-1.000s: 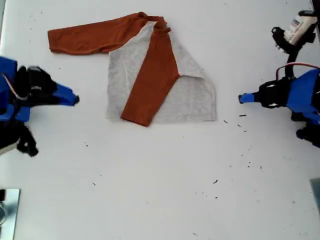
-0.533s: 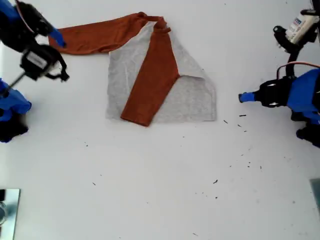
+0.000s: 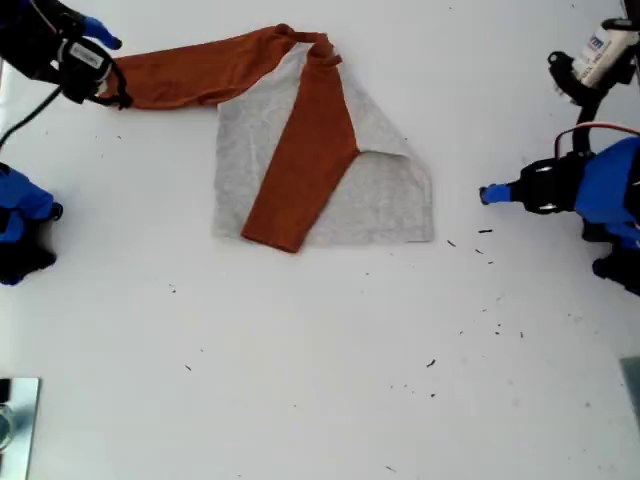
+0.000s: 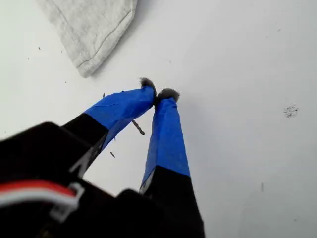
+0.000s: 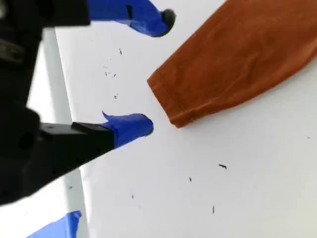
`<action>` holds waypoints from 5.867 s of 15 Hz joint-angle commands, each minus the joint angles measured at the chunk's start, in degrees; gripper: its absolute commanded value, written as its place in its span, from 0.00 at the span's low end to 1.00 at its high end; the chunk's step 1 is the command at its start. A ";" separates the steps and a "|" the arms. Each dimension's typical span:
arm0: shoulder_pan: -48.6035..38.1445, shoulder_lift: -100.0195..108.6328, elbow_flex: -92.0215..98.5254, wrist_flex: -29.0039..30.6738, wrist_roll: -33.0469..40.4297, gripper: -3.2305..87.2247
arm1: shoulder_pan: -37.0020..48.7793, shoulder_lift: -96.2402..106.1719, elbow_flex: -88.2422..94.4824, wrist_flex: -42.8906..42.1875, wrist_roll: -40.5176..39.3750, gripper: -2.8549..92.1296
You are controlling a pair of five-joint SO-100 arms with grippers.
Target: Fold t shirt
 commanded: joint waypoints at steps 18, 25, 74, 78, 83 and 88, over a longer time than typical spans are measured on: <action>54.14 -38.58 -74.71 -9.23 16.87 0.21 | -0.26 0.88 3.52 0.53 0.62 0.07; 42.01 -7.65 -27.07 -4.75 13.10 0.13 | 0.09 0.88 3.52 0.79 1.05 0.07; 25.58 9.40 -7.73 -8.79 4.57 0.39 | 20.92 -66.80 -66.53 -12.83 0.97 0.43; 33.13 20.30 9.84 -14.77 6.68 0.34 | 23.99 -47.64 -44.21 -5.10 0.09 0.43; 57.92 46.23 39.99 -27.16 -9.49 0.04 | 3.08 -20.21 -18.90 -1.05 8.09 0.36; 71.10 89.91 65.48 -17.23 -24.17 0.03 | -11.69 0.18 2.99 3.08 23.38 0.07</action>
